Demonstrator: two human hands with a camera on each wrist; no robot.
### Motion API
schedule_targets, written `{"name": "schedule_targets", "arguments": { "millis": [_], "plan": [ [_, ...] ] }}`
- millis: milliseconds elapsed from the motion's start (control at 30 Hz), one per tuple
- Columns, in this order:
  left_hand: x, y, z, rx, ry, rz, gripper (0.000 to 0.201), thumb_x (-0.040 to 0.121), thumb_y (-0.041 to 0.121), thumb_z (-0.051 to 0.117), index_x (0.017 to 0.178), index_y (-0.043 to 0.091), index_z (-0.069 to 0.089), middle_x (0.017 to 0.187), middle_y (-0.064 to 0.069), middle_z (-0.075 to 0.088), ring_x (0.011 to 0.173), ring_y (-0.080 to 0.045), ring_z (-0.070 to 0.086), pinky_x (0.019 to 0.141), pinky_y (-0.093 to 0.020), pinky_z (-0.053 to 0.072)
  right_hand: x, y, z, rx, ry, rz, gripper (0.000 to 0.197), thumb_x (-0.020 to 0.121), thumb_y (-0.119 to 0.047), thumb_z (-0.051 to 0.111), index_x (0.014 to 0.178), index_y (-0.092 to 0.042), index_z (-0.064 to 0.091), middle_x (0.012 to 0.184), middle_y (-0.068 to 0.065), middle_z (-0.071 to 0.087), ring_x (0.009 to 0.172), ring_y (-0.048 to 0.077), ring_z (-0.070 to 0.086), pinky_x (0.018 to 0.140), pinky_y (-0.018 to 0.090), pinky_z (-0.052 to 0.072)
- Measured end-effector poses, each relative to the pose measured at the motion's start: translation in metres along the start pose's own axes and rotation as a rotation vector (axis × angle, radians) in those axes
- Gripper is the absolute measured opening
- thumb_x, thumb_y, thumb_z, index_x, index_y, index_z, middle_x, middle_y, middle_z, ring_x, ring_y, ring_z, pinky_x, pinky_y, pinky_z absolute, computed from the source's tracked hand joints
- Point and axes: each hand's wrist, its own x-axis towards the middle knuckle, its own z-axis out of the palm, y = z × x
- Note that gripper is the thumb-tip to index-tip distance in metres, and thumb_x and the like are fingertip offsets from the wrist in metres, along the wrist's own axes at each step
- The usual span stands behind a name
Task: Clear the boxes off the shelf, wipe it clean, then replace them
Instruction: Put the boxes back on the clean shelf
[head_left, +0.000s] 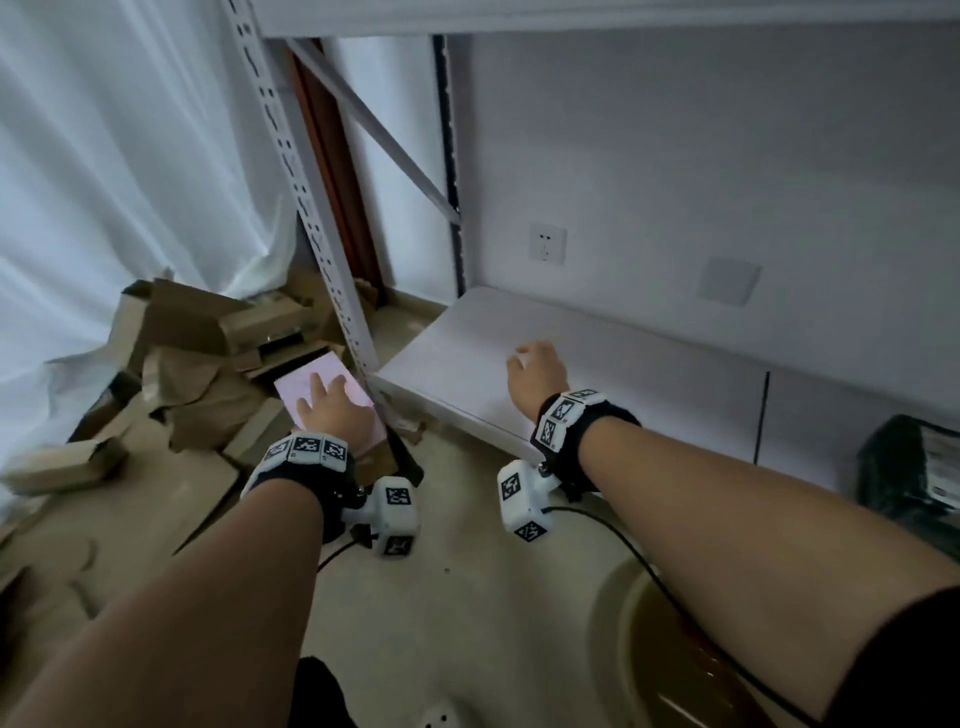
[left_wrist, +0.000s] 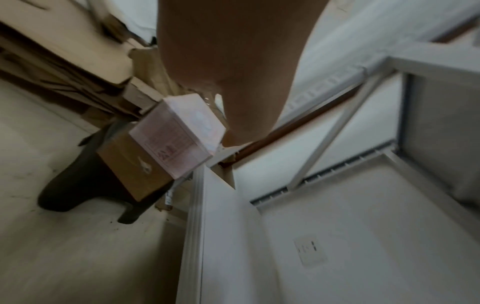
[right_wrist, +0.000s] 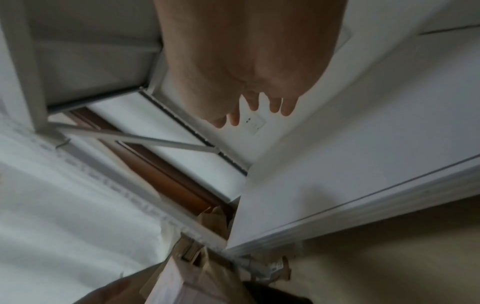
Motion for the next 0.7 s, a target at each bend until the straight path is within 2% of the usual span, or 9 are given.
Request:
{"name": "schedule_targets", "arguments": {
  "millis": [133,267,367,467,500,567,633,667,700],
  "plan": [
    [0.023,-0.038,-0.003,-0.264,-0.052,-0.212,0.06,0.088,0.01,0.048,0.146,0.008,0.03,0.154,-0.014,0.02,0.136,-0.037,0.032,0.111,-0.046,0.033,-0.003,-0.029,0.033,0.023,-0.107,-0.053,0.034,0.098,-0.022,0.042,0.127,-0.007,0.049,0.14,0.009,0.04,0.126,0.03,0.043,0.106,0.036,0.034],
    [0.09,-0.091,0.035,-0.496,-0.09,-0.305,0.062,0.073,0.023,0.055,0.131,0.005,0.048,0.134,-0.022,0.05,0.121,-0.04,0.05,0.101,-0.05,0.045,-0.002,-0.049,0.055,0.063,-0.233,-0.06,0.036,0.098,-0.021,0.041,0.133,-0.01,0.046,0.138,0.009,0.048,0.126,0.026,0.046,0.104,0.029,0.034],
    [0.079,-0.085,0.026,-0.593,-0.18,-0.336,0.053,0.084,0.022,0.052,0.133,0.0,0.049,0.133,-0.023,0.052,0.121,-0.039,0.053,0.098,-0.046,0.049,-0.001,-0.059,0.077,0.035,-0.335,-0.078,0.038,0.097,-0.018,0.041,0.134,-0.014,0.045,0.138,0.01,0.049,0.125,0.028,0.047,0.102,0.03,0.036],
    [0.066,-0.072,0.014,-0.641,-0.241,-0.346,0.043,0.097,0.015,0.042,0.135,-0.004,0.045,0.136,-0.023,0.05,0.124,-0.037,0.051,0.075,-0.032,0.049,0.001,-0.069,0.098,0.0,-0.449,-0.097,0.043,0.093,-0.013,0.044,0.136,-0.018,0.042,0.139,0.008,0.047,0.122,0.028,0.049,0.099,0.03,0.04],
    [0.068,-0.073,0.016,-0.652,-0.237,-0.332,0.043,0.098,0.015,0.041,0.136,-0.005,0.044,0.138,-0.024,0.048,0.125,-0.036,0.051,0.073,-0.031,0.048,0.002,-0.071,0.104,-0.015,-0.488,-0.097,0.047,0.091,-0.012,0.045,0.137,-0.019,0.04,0.14,0.007,0.046,0.121,0.028,0.05,0.098,0.031,0.042],
    [0.07,-0.073,0.016,-0.681,-0.232,-0.322,0.043,0.099,0.014,0.04,0.137,-0.004,0.042,0.14,-0.024,0.046,0.111,-0.024,0.06,0.088,-0.037,0.05,0.004,-0.075,0.114,-0.046,-0.563,-0.089,0.053,0.089,-0.01,0.046,0.14,-0.018,0.036,0.143,0.007,0.043,0.122,0.027,0.049,0.1,0.033,0.043],
    [0.067,-0.071,0.017,-0.708,-0.254,-0.332,0.044,0.099,0.016,0.04,0.139,-0.003,0.041,0.141,-0.021,0.046,0.071,-0.008,0.065,0.097,-0.039,0.047,0.005,-0.078,0.121,-0.037,-0.621,-0.076,0.053,0.089,-0.008,0.048,0.14,-0.013,0.036,0.144,0.009,0.042,0.126,0.028,0.046,0.103,0.036,0.041],
    [0.067,-0.069,0.015,-0.708,-0.273,-0.332,0.044,0.099,0.019,0.041,0.138,-0.001,0.041,0.141,-0.019,0.047,0.061,-0.003,0.065,0.095,-0.035,0.047,0.005,-0.081,0.123,-0.012,-0.647,-0.07,0.051,0.089,-0.006,0.049,0.139,-0.008,0.038,0.143,0.011,0.043,0.127,0.029,0.045,0.104,0.037,0.041],
    [0.066,-0.068,0.01,-0.695,-0.277,-0.348,0.046,0.098,0.023,0.045,0.137,-0.001,0.042,0.14,-0.016,0.048,0.072,0.0,0.068,0.093,-0.031,0.046,0.004,-0.084,0.126,0.004,-0.672,-0.073,0.049,0.089,-0.004,0.049,0.137,-0.004,0.04,0.142,0.014,0.045,0.127,0.03,0.045,0.104,0.037,0.041]
  ]
}}
